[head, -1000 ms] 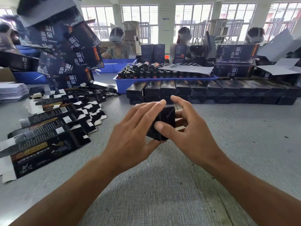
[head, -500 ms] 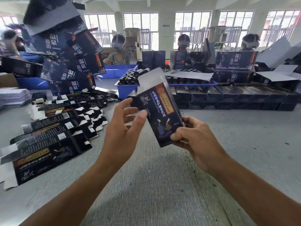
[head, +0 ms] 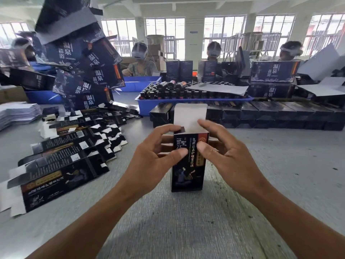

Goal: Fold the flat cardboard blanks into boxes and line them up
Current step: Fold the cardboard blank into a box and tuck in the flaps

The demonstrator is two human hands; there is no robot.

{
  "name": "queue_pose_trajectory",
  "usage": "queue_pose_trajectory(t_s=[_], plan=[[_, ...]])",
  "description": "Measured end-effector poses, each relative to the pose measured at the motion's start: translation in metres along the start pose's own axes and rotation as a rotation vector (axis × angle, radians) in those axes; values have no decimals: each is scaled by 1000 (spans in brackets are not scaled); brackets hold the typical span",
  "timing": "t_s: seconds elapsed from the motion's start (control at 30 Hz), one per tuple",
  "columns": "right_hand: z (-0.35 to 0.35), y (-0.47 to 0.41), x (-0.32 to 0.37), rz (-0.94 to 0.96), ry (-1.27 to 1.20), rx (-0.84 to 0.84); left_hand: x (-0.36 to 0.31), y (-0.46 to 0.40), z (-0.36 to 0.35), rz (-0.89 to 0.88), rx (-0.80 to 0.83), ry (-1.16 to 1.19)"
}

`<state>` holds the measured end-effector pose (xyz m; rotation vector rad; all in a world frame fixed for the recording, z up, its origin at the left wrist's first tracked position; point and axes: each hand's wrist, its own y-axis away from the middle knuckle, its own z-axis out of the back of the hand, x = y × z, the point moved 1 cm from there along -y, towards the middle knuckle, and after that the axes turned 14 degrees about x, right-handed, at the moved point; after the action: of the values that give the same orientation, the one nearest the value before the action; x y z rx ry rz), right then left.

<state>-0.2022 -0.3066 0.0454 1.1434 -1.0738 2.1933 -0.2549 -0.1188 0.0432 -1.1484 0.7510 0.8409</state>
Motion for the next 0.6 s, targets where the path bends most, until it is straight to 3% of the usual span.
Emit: queue_pose_trajectory(t_s=[0.6], plan=[[-2,1,8,116,-95,-68,-6,1,4,-90,-158,-71]])
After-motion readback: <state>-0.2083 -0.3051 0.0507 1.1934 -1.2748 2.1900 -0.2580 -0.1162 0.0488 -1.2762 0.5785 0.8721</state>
